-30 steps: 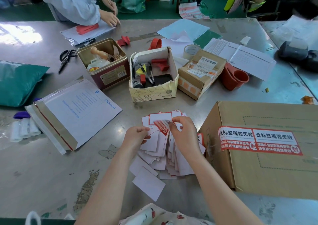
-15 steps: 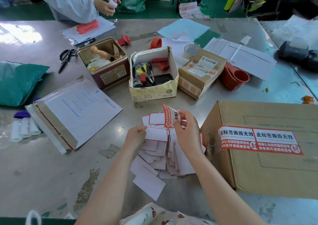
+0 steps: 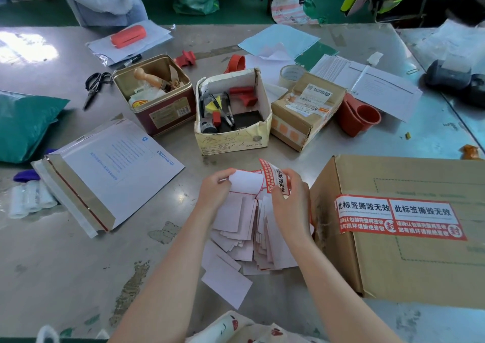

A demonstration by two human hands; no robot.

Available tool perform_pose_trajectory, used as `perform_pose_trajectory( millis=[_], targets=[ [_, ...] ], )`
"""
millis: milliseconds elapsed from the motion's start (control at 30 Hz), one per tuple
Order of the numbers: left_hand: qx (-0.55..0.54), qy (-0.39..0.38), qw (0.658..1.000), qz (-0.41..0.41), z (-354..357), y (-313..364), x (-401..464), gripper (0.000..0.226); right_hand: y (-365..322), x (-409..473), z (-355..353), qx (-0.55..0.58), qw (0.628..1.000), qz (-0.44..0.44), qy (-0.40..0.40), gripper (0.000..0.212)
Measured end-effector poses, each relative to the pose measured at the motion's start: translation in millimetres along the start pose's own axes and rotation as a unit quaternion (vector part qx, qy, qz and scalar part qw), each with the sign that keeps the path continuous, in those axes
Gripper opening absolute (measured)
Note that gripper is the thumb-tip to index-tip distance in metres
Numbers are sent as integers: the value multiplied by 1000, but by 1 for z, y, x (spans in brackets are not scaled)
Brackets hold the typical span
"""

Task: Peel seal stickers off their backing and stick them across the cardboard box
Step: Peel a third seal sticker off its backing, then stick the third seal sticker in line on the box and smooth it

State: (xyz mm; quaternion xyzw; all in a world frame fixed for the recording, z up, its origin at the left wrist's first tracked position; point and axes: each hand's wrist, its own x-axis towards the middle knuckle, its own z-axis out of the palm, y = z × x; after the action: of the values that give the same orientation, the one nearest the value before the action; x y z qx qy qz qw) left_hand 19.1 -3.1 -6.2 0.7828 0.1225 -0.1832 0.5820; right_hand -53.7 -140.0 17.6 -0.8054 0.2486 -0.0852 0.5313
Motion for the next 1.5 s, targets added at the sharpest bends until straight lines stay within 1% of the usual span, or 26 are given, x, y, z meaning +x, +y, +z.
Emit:
perform_pose_trajectory(
  millis=[100,300,433,533,600,733,833,933,1033,1200,1267,1333,1367,1433,1500],
  targets=[
    [-2,-5,1000,-14,3,1,8,45,-1,2,2,-8,1000,2,-1,39],
    [38,-19,998,-46,5,0,22,47,-2,5,5,-7,1000,13,-9,41],
    [84,-36,995,-38,1,-1,26,49,-2,6,7,-8,1000,19,-17,43],
    [118,-38,992,-22,0,4,23,46,-4,6,7,-3,999,24,-23,45],
    [156,-35,987,4,-1,8,21,42,-5,5,7,-1,999,27,-30,45],
    [257,-3,958,130,-5,21,11,36,-9,3,9,-5,999,14,-42,45],
    [284,17,936,208,-9,36,-3,34,-14,1,8,-3,999,0,-50,42],
    [313,5,912,266,-12,49,-15,31,-18,-3,7,-19,998,-17,-63,41],
    [331,-6,898,291,-13,55,-22,20,-25,-8,4,-23,997,-30,-71,43],
    [321,3,896,307,-14,62,-38,2,-31,-17,-4,-35,996,-58,-54,41],
    [306,11,895,324,-13,65,-47,7,-30,-21,-7,-37,996,-63,-47,39],
    [310,5,886,344,-13,68,-56,16,-31,-27,-11,-32,996,-64,-48,39],
    [317,0,880,354,-12,70,-59,16,-32,-29,-12,-34,996,-67,-50,39],
    [324,0,868,376,-11,73,-66,6,-33,-34,-16,-42,995,-82,-45,40],
    [310,4,869,386,-9,77,-71,6,-37,-37,-21,-34,995,-92,-31,41]
  ],
)
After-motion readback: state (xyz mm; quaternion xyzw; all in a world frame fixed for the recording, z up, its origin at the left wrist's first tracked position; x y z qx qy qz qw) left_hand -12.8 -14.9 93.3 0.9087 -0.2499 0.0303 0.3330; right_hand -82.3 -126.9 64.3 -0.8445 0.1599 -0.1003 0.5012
